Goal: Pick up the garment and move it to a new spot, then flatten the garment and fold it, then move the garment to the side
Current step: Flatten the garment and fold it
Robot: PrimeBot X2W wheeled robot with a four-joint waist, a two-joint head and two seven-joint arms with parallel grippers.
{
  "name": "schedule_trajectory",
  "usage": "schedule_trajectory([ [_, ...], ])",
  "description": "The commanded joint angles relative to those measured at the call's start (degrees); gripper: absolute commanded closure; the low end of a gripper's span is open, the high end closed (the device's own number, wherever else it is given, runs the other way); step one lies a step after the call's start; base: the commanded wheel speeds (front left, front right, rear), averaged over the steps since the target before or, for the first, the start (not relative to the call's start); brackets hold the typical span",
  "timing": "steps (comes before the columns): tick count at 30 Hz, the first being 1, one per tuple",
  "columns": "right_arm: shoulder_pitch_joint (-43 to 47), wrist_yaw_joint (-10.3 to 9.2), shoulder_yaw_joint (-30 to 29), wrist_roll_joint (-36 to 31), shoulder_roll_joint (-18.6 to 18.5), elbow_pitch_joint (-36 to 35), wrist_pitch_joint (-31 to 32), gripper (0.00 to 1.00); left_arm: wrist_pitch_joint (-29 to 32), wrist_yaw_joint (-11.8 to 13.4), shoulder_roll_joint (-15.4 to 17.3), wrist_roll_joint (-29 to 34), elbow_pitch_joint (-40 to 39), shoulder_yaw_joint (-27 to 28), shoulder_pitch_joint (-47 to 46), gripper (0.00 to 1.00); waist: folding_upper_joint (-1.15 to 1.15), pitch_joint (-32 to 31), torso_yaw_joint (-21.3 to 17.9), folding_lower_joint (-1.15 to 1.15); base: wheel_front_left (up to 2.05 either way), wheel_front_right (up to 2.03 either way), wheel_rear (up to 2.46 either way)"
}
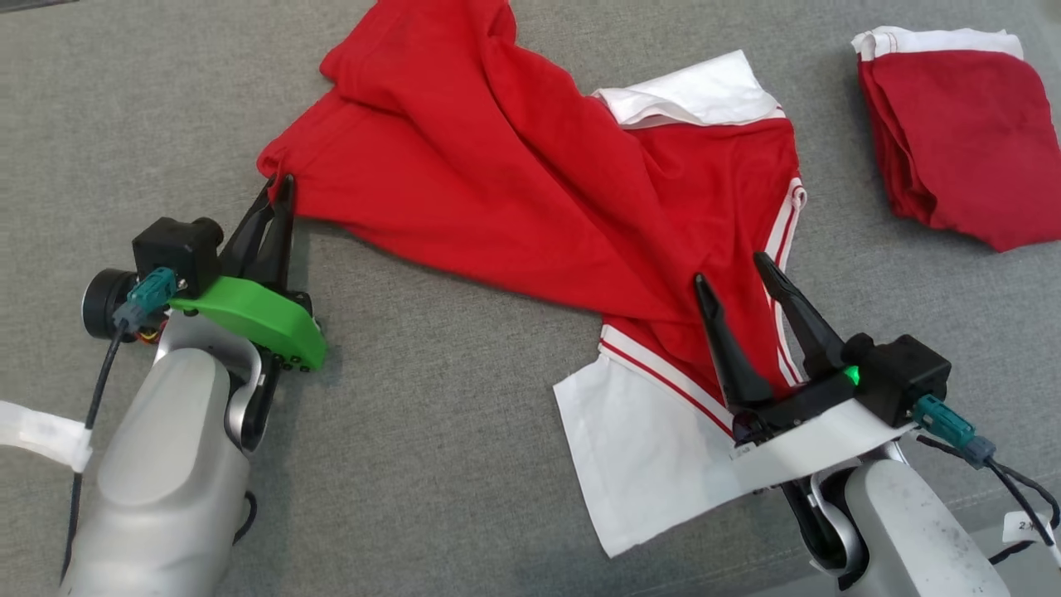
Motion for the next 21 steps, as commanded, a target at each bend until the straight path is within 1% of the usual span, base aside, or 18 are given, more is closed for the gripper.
schedule_trajectory([
  [1,1.20,-0.05,-0.51,0.70,-0.25,0.41,-0.15,0.00,-0.03,-0.14,-0.81,0.62,-1.48,1.02,2.24,1.00,0.52,-2.66,2.24,0.00,0.00,0.00,0.00],
  [8,4.17,-0.05,-0.49,1.58,-0.70,2.67,-0.15,0.00,-0.03,-0.13,-4.59,2.93,-8.49,4.79,12.29,1.00,0.52,-10.80,9.36,0.00,0.00,0.00,0.00],
  [12,6.02,-0.05,-0.43,2.41,-0.57,4.02,-0.15,0.00,-0.03,-0.07,-6.30,4.28,-12.07,7.67,18.37,1.00,0.52,-14.38,13.50,0.00,0.00,0.00,0.00],
  [16,7.74,-0.05,-0.69,2.95,-0.26,4.93,-0.15,0.00,-0.03,-0.07,-7.65,5.61,-14.26,8.39,23.87,1.00,0.52,-16.19,16.87,0.00,0.00,0.00,0.00],
  [17,7.74,-0.05,-0.69,2.95,-0.26,4.93,-0.15,0.00,-0.03,-0.07,-7.65,5.61,-14.26,8.39,23.87,1.00,0.52,-16.19,16.87,0.00,0.00,0.00,0.00],
  [21,8.23,-0.05,-0.80,3.09,-0.16,5.17,-0.15,0.00,-0.02,-0.07,-8.31,6.41,-16.53,9.76,28.82,1.00,0.52,-16.22,18.39,0.00,0.00,0.00,0.00],
])
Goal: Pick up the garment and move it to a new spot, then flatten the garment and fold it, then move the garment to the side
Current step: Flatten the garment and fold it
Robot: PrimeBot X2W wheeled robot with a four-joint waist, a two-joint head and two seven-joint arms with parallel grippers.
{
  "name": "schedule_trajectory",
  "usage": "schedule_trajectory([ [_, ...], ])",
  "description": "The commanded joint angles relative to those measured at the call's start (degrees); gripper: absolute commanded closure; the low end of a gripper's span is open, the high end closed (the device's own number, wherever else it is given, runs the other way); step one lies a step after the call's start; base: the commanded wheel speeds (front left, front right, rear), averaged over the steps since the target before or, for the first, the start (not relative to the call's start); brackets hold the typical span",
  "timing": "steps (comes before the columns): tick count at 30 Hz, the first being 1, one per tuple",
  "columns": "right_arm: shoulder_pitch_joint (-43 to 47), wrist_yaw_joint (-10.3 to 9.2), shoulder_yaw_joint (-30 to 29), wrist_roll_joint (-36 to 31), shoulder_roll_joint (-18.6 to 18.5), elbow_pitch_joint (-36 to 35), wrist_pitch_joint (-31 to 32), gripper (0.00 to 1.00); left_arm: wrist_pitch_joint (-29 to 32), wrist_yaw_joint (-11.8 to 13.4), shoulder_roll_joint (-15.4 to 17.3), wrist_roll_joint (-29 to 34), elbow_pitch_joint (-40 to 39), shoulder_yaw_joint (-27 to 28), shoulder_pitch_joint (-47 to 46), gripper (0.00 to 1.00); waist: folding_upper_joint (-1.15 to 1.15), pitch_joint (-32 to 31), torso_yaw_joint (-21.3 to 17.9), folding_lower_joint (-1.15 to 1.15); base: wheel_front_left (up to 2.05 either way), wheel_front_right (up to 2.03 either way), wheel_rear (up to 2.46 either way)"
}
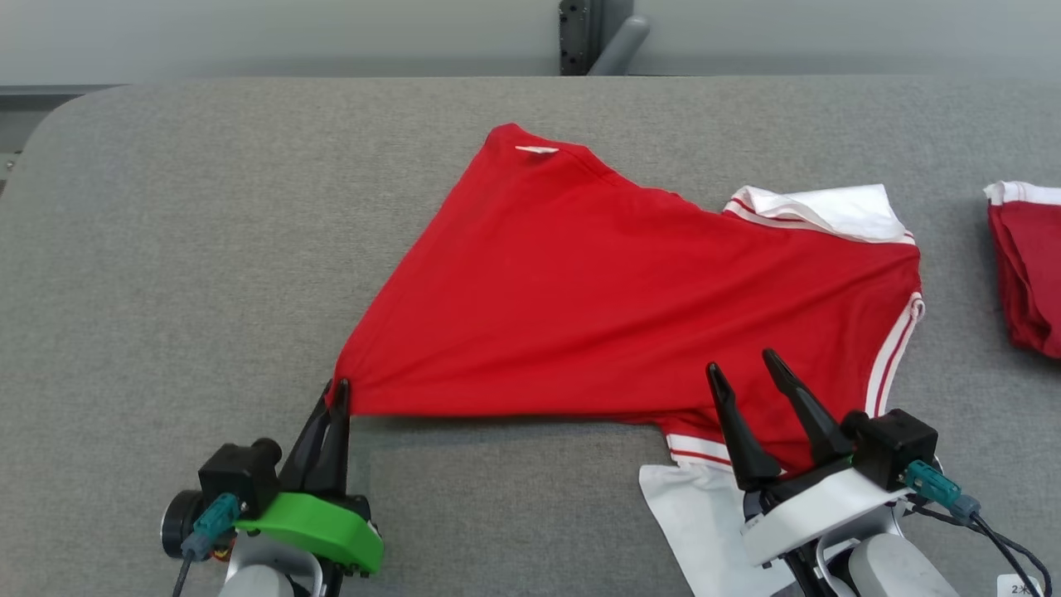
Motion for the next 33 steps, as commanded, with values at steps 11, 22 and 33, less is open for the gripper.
schedule_trajectory([
  [11,-2.00,-0.05,1.36,0.48,-0.65,0.02,-0.15,0.00,-0.03,0.03,-0.49,1.42,2.98,0.86,-1.90,1.00,0.52,0.94,-1.03,0.00,0.00,0.00,0.00],
  [22,-3.57,-0.05,1.12,0.49,-0.26,-0.16,-0.15,0.00,-0.02,1.03,0.20,4.22,14.72,7.27,-10.45,0.84,0.52,3.25,-9.81,0.00,0.00,0.00,0.00],
  [33,-0.25,-0.05,-0.10,0.78,0.45,0.52,-0.15,0.00,-0.02,1.70,-0.72,6.49,14.45,12.82,-7.04,0.00,0.52,-3.40,-11.18,0.00,0.00,0.00,0.00],
])
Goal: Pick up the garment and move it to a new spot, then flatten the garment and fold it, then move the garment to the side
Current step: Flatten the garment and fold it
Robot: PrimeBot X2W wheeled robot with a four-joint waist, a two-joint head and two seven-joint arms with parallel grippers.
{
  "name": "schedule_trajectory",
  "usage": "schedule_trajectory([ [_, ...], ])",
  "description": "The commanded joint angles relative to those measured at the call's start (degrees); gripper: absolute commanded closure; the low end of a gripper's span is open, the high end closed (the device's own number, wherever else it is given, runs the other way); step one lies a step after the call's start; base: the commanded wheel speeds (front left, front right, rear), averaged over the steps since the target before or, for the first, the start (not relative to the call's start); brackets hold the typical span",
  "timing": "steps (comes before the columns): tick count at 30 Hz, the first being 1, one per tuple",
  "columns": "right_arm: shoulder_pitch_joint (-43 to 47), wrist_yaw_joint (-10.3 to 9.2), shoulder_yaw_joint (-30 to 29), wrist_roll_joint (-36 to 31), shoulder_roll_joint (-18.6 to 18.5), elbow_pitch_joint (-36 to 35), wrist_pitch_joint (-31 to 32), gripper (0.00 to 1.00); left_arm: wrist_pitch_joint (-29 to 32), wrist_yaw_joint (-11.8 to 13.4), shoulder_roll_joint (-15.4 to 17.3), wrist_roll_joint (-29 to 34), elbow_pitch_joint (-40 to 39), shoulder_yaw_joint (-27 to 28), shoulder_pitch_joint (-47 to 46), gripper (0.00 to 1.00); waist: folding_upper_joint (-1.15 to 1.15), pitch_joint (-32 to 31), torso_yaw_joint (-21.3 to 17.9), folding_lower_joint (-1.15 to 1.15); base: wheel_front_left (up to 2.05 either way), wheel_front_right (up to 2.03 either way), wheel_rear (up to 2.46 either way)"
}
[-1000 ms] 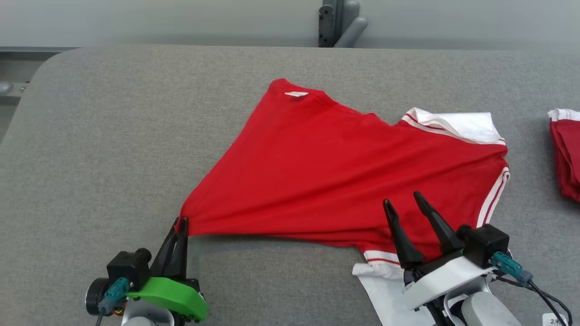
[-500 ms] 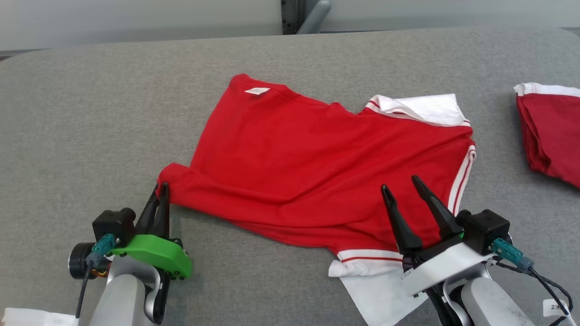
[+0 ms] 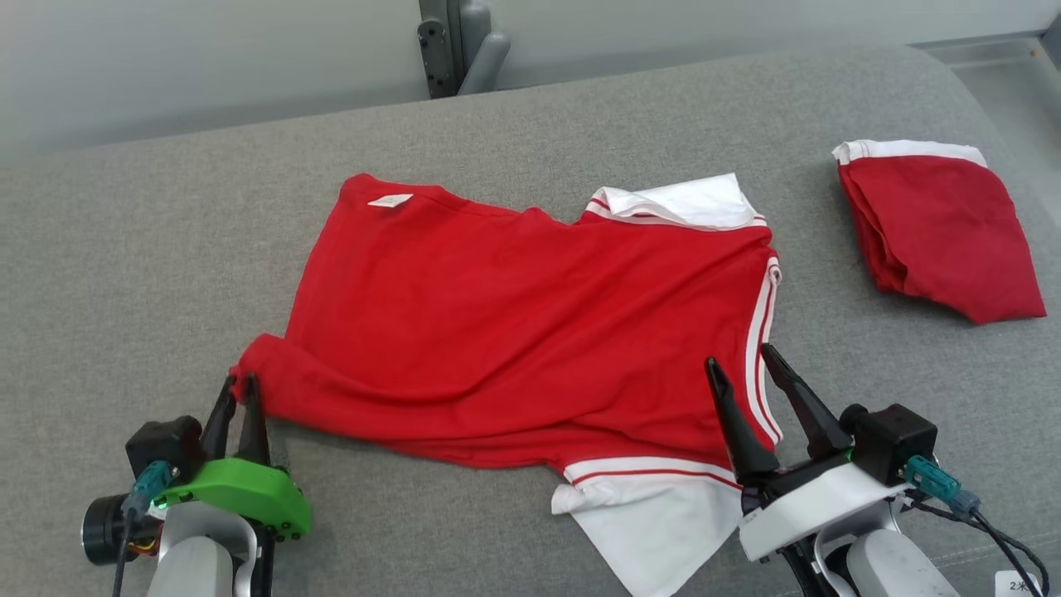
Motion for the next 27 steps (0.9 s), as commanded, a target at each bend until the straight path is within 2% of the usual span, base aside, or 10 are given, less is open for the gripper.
schedule_trajectory([
  [1,1.91,-0.05,-0.99,-0.06,0.38,0.17,-0.15,0.00,-0.03,0.39,-0.46,1.10,-1.80,1.02,2.88,0.00,0.52,-4.60,0.36,0.00,0.00,0.00,0.00],
  [15,8.73,-0.05,-4.90,-3.21,2.84,0.05,-0.15,0.00,-0.03,1.26,-1.28,3.14,-11.92,2.07,15.70,0.00,0.52,-10.28,3.49,0.00,0.00,0.00,0.00],
  [21,10.67,-0.05,-4.71,-3.58,3.25,0.04,-0.15,0.00,-0.03,1.85,-1.29,1.28,-14.32,-0.40,19.12,0.00,0.52,-10.00,3.84,0.00,0.00,0.00,0.00],
  [27,12.33,-0.05,-3.13,-3.78,2.26,2.01,-0.15,0.00,-0.03,2.17,-1.27,0.86,-15.08,-2.84,18.71,0.00,0.52,-8.85,4.11,0.00,0.00,0.00,0.00],
])
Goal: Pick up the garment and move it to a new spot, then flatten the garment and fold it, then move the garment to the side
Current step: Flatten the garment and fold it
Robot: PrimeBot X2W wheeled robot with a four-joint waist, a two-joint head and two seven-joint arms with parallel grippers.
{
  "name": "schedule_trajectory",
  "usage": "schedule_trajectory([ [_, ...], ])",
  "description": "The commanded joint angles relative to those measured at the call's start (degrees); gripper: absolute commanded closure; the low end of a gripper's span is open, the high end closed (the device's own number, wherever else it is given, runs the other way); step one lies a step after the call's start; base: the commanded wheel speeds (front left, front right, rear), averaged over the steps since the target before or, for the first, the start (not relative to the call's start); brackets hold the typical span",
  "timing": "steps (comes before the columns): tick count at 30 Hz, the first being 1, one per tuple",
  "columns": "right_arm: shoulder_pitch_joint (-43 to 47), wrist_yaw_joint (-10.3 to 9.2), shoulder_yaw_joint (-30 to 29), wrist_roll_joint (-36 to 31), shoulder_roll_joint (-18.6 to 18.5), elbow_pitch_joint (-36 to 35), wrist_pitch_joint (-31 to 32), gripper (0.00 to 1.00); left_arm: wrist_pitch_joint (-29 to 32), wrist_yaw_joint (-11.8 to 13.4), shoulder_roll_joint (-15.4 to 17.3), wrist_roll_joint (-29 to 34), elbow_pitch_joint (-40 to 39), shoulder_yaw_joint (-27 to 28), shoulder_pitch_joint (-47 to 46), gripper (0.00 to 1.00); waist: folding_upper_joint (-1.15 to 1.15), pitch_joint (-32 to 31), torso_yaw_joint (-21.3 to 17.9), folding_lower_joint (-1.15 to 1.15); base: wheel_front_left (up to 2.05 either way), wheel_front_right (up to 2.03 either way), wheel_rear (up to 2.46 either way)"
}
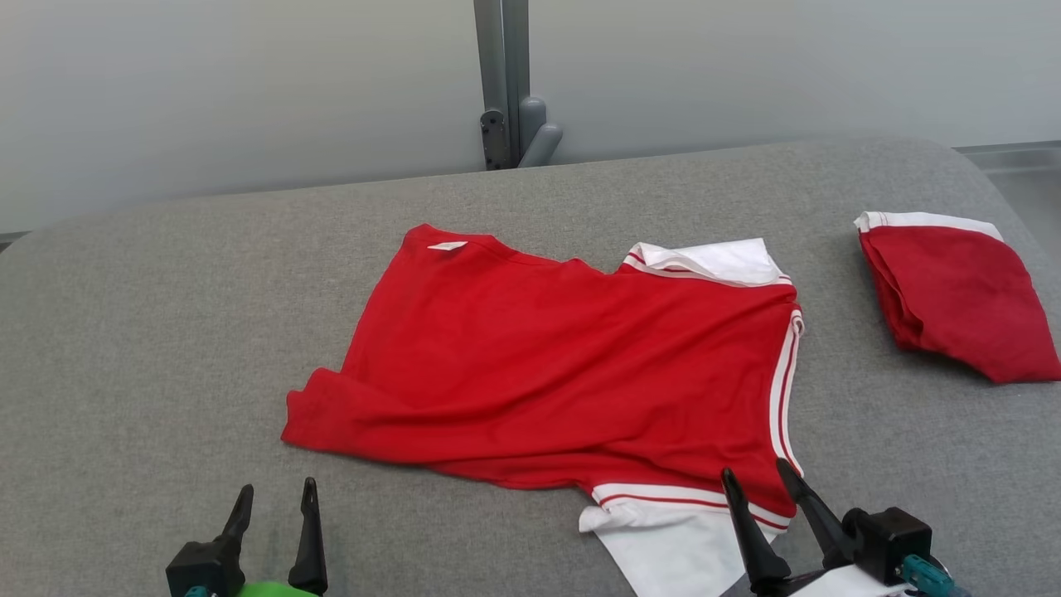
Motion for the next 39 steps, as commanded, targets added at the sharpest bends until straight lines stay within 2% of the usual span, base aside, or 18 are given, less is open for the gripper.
schedule_trajectory([
  [1,1.29,-0.05,-0.08,-0.21,-0.31,0.64,-0.15,0.00,-0.02,0.30,0.16,-0.19,-0.31,-0.19,-0.36,0.00,0.52,0.23,0.15,0.00,0.00,0.00,0.00],
  [6,1.92,-0.04,-3.50,0.59,-0.13,1.75,-0.15,0.00,-0.02,0.57,0.16,-0.70,-0.49,-1.23,-0.40,0.00,0.52,0.62,0.34,0.00,0.00,0.00,0.00],
  [12,-3.28,-0.05,-6.08,-0.06,-0.58,3.68,-0.15,0.00,-0.02,0.34,0.15,-0.51,-0.77,-1.67,-1.65,0.00,0.52,2.27,1.03,0.00,0.00,0.00,0.00],
  [21,-15.61,-0.05,-11.53,-4.04,-1.89,14.76,-0.15,0.00,-0.02,-0.47,0.15,-0.18,-0.85,-2.97,-4.48,0.00,0.52,6.56,3.67,0.00,0.00,0.00,0.00],
  [28,-25.23,-0.05,-17.94,-7.07,-1.57,27.14,-0.16,0.00,-0.02,-0.85,0.15,-0.47,-1.16,-4.38,-6.45,0.00,0.52,9.43,6.32,0.00,0.00,0.00,0.00],
  [36,-32.45,-0.05,-21.10,-10.88,-3.27,36.87,-0.15,0.00,-0.02,-1.18,0.14,-0.10,-2.31,-4.89,-8.54,0.00,0.52,12.88,8.80,0.00,0.00,0.00,0.00],
  [37,-33.54,-0.05,-21.39,-11.30,-3.26,37.60,-0.15,0.28,-0.02,-1.24,0.14,-0.09,-2.50,-5.06,-8.91,0.00,0.52,13.45,9.16,0.00,0.00,0.00,0.00],
  [38,-34.69,-0.05,-21.54,-11.84,-3.48,37.99,-0.15,0.71,-0.02,-1.26,0.15,-0.15,-2.53,-5.16,-9.30,0.00,0.52,14.04,9.53,0.00,0.00,0.00,0.00],
  [39,-35.77,-0.05,-21.79,-12.18,-3.80,38.32,-0.16,1.00,-0.02,-1.31,0.16,-0.26,-2.62,-5.30,-9.70,0.00,0.52,14.68,9.92,0.00,0.00,0.00,0.00],
])
